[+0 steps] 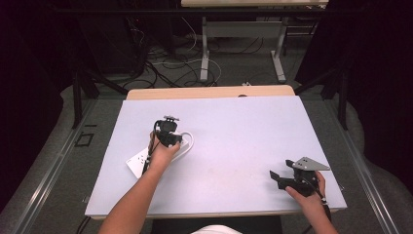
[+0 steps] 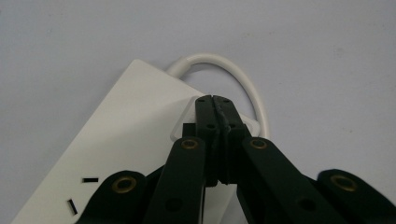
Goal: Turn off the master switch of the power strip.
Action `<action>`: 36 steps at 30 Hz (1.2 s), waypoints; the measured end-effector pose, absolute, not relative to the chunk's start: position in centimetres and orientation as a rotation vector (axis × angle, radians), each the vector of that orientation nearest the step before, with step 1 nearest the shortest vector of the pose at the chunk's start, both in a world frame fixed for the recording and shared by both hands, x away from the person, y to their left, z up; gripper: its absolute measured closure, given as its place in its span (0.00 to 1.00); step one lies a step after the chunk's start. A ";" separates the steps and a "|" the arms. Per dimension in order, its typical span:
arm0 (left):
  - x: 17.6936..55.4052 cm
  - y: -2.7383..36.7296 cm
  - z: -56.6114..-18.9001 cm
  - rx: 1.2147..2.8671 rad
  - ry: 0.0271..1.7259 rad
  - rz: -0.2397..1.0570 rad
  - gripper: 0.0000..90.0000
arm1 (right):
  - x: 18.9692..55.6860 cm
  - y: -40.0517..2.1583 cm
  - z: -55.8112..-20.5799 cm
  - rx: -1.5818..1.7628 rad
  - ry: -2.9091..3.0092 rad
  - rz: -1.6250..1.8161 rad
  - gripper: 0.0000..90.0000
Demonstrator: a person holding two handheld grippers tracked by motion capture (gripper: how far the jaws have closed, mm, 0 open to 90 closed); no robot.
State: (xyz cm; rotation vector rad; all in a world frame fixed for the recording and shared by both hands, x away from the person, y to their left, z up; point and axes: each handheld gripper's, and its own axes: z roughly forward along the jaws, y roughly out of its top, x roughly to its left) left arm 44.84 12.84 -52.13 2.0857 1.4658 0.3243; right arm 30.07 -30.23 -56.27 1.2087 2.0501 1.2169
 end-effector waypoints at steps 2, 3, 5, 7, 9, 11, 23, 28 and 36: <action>44.8 12.8 -52.0 2.070 1.470 0.329 1.00 | 30.1 -30.3 -56.3 1.204 2.054 1.219 0.22; 44.8 12.9 -52.0 2.075 1.469 0.326 1.00 | 30.1 -30.3 -56.3 1.204 2.053 1.217 0.22; 44.8 12.9 -52.0 2.060 1.474 0.313 1.00 | 30.2 -30.3 -56.3 1.201 2.055 1.215 0.22; 44.8 13.0 -52.0 2.062 1.477 0.309 1.00 | 30.1 -30.3 -56.3 1.202 2.055 1.215 0.22; 44.8 13.0 -52.0 2.050 1.486 0.305 1.00 | 30.2 -30.2 -56.3 1.207 2.054 1.217 0.22; 44.8 13.0 -52.0 2.048 1.489 0.306 1.00 | 30.2 -30.2 -56.3 1.206 2.055 1.217 0.22; 44.8 13.4 -51.8 2.039 1.491 0.310 0.99 | 30.1 -30.3 -56.2 1.203 2.052 1.215 0.22; 44.7 13.7 -51.6 2.030 1.492 0.319 0.98 | 30.2 -30.3 -56.3 1.202 2.054 1.217 0.22; 44.5 14.0 -51.3 2.017 1.498 0.324 0.96 | 30.1 -30.1 -56.2 1.206 2.056 1.209 0.22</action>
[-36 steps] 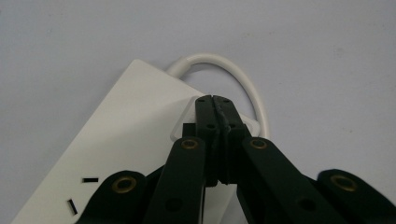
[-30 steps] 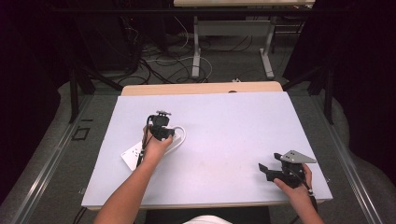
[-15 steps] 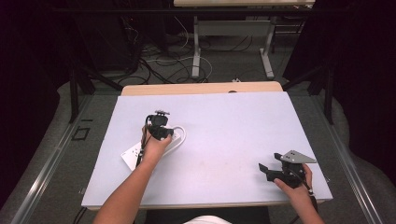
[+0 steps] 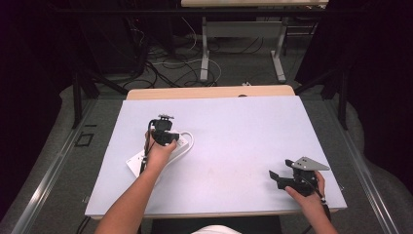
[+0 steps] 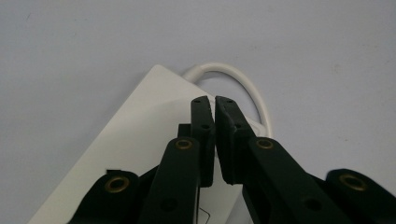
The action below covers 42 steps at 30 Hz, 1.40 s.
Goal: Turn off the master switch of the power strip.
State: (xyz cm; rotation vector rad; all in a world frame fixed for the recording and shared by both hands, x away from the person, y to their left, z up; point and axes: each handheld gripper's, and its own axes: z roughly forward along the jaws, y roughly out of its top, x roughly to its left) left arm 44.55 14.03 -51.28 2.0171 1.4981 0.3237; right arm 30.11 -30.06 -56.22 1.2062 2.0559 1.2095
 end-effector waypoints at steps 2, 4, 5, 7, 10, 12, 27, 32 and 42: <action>44.5 14.1 -51.2 2.020 1.495 0.322 0.95 | 30.1 -30.1 -56.2 1.203 2.056 1.209 0.22; 44.4 14.0 -51.2 2.021 1.493 0.322 0.94 | 30.1 -30.1 -56.3 1.207 2.051 1.216 0.22; 44.4 14.0 -51.2 2.021 1.492 0.320 0.94 | 30.1 -30.1 -56.3 1.208 2.051 1.213 0.22; 44.3 14.1 -51.1 2.016 1.488 0.320 0.92 | 30.1 -30.1 -56.3 1.206 2.059 1.221 0.22; 44.3 14.0 -51.1 2.015 1.482 0.315 0.91 | 30.1 -30.0 -56.3 1.204 2.049 1.218 0.22; 44.3 14.0 -51.1 2.014 1.481 0.319 0.90 | 30.1 -30.1 -56.2 1.203 2.059 1.212 0.22; 44.2 14.3 -50.8 1.993 1.477 0.295 0.80 | 30.1 -30.2 -56.3 1.191 2.057 1.222 0.22; 44.0 14.4 -50.6 1.987 1.476 0.294 0.79 | 30.1 -30.1 -56.3 1.201 2.048 1.222 0.22; 44.0 14.6 -50.5 1.973 1.469 0.292 0.71 | 30.1 -30.2 -56.3 1.194 2.057 1.223 0.22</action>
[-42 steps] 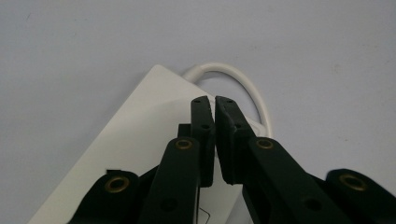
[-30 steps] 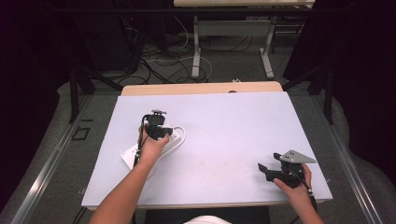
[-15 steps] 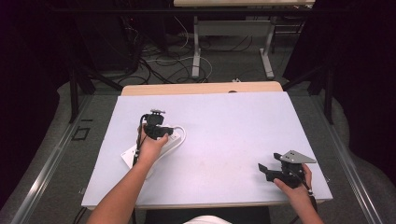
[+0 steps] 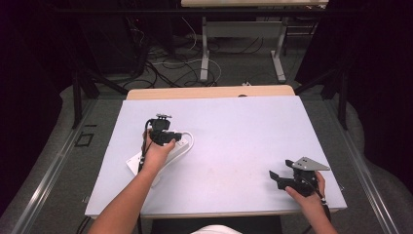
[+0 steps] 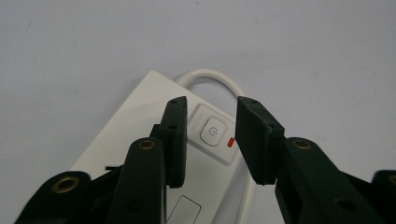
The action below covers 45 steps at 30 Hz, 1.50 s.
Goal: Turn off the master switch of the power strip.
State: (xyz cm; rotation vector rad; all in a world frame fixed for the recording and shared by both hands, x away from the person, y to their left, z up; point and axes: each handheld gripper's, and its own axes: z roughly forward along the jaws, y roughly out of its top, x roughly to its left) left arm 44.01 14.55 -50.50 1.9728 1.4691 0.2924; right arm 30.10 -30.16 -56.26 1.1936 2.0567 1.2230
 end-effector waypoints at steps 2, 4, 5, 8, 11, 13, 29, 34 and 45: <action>44.0 14.6 -50.5 1.971 1.469 0.289 0.70 | 30.1 -30.2 -56.3 1.194 2.056 1.222 0.22; 44.0 14.7 -50.5 1.966 1.471 0.291 0.68 | 30.1 -30.2 -56.2 1.196 2.057 1.217 0.22; 44.0 14.7 -50.4 1.965 1.469 0.292 0.67 | 30.1 -30.2 -56.2 1.197 2.057 1.217 0.22; 44.0 14.8 -50.4 1.965 1.463 0.291 0.65 | 30.0 -30.1 -56.2 1.206 2.053 1.214 0.22; 43.9 14.8 -50.3 1.969 1.457 0.289 0.61 | 30.0 -30.1 -56.2 1.204 2.053 1.221 0.22; 43.9 14.8 -50.3 1.962 1.453 0.300 0.60 | 30.0 -30.1 -56.2 1.204 2.052 1.217 0.22; 43.3 14.8 -50.1 1.962 1.425 0.342 0.44 | 30.0 -30.2 -56.2 1.204 2.052 1.215 0.22; 43.2 14.9 -50.2 1.953 1.410 0.377 0.36 | 30.0 -30.2 -56.2 1.198 2.050 1.219 0.22; 42.8 15.7 -50.0 1.945 1.412 0.368 0.33 | 30.0 -30.1 -56.2 1.195 2.047 1.220 0.22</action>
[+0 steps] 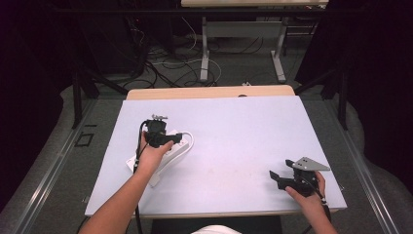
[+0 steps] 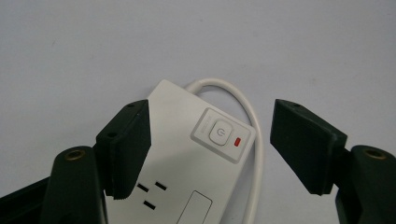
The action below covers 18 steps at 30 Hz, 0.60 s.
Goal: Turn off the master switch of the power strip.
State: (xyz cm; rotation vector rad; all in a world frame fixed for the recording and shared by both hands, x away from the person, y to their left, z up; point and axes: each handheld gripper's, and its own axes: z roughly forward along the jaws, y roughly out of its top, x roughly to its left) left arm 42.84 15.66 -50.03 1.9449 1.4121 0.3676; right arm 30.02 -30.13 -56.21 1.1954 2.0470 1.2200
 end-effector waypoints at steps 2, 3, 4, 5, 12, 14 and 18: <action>42.7 15.7 -50.0 1.937 1.417 0.365 0.33 | 30.0 -30.1 -56.2 1.196 2.048 1.220 0.22; 42.7 15.8 -49.9 1.937 1.415 0.365 0.33 | 30.0 -30.1 -56.2 1.193 2.049 1.218 0.22; 42.7 15.8 -49.9 1.943 1.413 0.362 0.33 | 30.0 -30.1 -56.2 1.193 2.049 1.219 0.22; 42.6 15.9 -49.8 1.959 1.408 0.355 0.33 | 30.0 -30.1 -56.2 1.196 2.048 1.220 0.22; 42.2 16.0 -49.5 1.983 1.361 0.404 0.30 | 30.0 -30.1 -56.2 1.195 2.046 1.219 0.22; 42.0 16.0 -49.5 1.979 1.334 0.406 0.30 | 30.0 -30.1 -56.2 1.193 2.048 1.218 0.22; 41.8 16.1 -49.2 1.983 1.300 0.405 0.29 | 30.0 -30.1 -56.2 1.193 2.046 1.220 0.22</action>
